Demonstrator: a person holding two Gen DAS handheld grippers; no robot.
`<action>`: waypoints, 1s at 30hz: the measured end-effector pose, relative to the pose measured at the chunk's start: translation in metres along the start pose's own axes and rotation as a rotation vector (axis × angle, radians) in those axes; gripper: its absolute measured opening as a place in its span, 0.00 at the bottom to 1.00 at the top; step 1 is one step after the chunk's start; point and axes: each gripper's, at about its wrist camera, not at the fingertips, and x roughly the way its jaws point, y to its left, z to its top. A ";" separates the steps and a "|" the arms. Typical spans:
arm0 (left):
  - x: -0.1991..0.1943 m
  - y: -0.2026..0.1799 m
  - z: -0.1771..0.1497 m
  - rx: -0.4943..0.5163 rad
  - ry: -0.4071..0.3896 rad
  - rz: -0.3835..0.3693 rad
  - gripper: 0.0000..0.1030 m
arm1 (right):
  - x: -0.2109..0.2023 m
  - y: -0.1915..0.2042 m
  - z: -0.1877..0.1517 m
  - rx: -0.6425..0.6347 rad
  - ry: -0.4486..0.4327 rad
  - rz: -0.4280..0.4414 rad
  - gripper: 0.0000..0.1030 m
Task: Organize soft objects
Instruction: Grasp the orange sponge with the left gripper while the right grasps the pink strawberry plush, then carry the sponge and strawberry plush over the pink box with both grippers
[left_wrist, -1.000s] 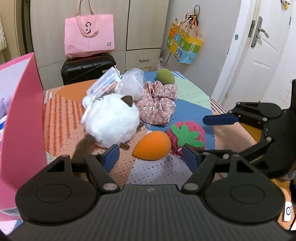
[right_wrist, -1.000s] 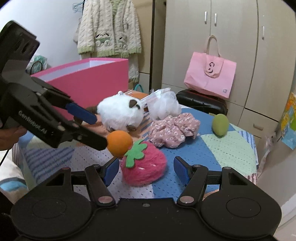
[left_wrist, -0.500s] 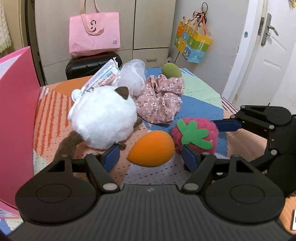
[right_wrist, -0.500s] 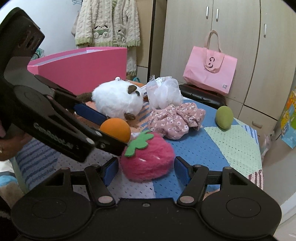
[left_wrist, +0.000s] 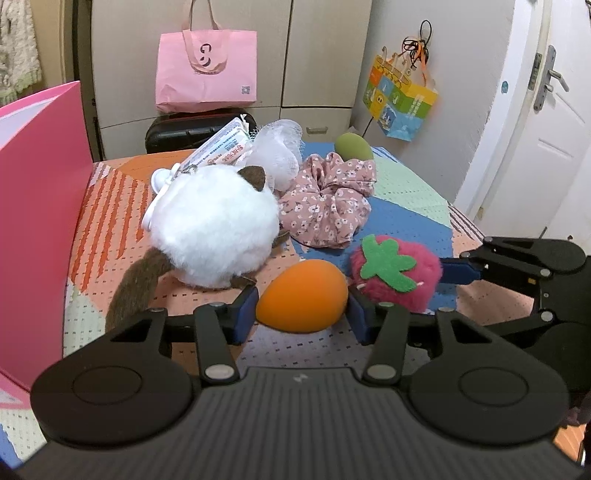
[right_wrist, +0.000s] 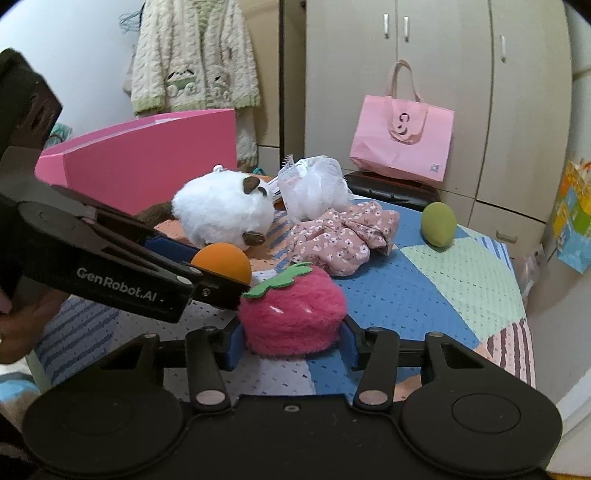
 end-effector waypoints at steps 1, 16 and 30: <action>-0.001 0.000 -0.001 -0.003 -0.001 0.001 0.48 | -0.001 0.000 -0.001 0.012 -0.002 -0.003 0.53; -0.023 0.003 -0.011 -0.072 0.038 -0.033 0.48 | -0.021 0.003 -0.010 0.124 -0.009 -0.028 0.53; -0.064 0.007 -0.014 -0.070 0.110 -0.063 0.48 | -0.044 0.029 -0.001 0.117 0.034 -0.037 0.53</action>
